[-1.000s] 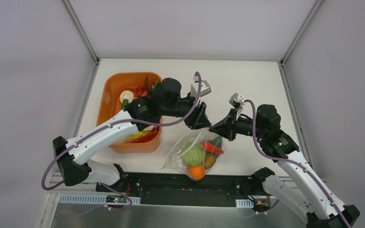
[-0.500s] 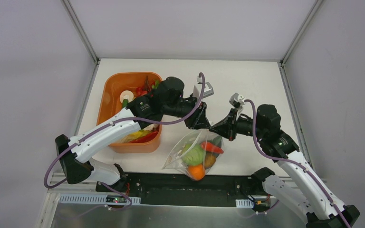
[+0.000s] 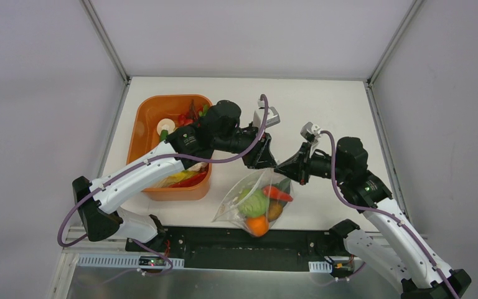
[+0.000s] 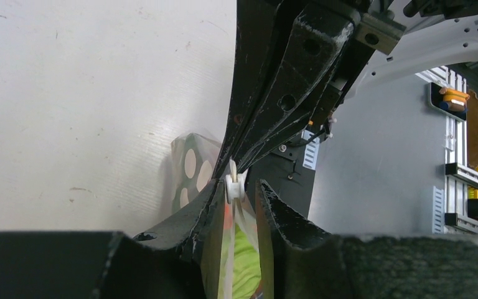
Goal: Place the food in the zip-top bag and seal the zipper
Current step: Zip the zipper food storage bag at the center of the board.
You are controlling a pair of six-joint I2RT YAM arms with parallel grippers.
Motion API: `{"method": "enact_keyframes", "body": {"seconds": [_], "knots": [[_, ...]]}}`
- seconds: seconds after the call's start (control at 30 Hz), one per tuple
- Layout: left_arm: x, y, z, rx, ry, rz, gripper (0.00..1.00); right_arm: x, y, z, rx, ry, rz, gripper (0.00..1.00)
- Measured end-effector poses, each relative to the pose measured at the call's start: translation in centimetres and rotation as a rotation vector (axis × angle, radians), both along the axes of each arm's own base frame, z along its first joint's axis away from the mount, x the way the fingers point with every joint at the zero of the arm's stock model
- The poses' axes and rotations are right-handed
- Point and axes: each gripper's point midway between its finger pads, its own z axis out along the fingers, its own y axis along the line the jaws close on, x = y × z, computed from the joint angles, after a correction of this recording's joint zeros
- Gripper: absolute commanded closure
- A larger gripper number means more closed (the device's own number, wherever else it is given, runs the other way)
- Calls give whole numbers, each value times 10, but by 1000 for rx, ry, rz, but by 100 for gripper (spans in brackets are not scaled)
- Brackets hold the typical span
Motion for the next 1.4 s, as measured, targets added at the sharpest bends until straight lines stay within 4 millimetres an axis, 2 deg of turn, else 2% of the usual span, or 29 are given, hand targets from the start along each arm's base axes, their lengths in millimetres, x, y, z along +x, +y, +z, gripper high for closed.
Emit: {"method": "enact_keyframes", "body": {"seconds": [0.1, 0.13, 0.27, 0.37, 0.5, 0.73, 1.07, 1.2, 1.3, 1.4], "knots": [[1, -2, 4, -16, -5, 3, 77, 0, 0, 0, 0, 1, 0, 100], [2, -3, 5, -21, -7, 3, 83, 0, 0, 0, 1, 2, 0, 100], [2, -3, 6, -25, -9, 4, 93, 0, 0, 0, 1, 3, -1, 100], [2, -3, 5, -22, -11, 1, 83, 0, 0, 0, 1, 2, -1, 100], [2, -3, 2, -14, -6, -2, 77, 0, 0, 0, 1, 4, -2, 100], [-2, -3, -2, -2, 11, -17, 81, 0, -1, 0, 1, 5, -4, 100], [-1, -4, -1, -7, 8, -15, 79, 0, -1, 0, 1, 8, -5, 100], [0, -5, 0, -13, 6, -15, 87, 0, -1, 0, 2, 8, -4, 100], [0, -5, 1, -13, 7, -14, 100, 0, -1, 0, 2, 8, -2, 100], [0, -5, 1, -14, 6, -14, 100, 0, -1, 0, 2, 8, -3, 100]]}}
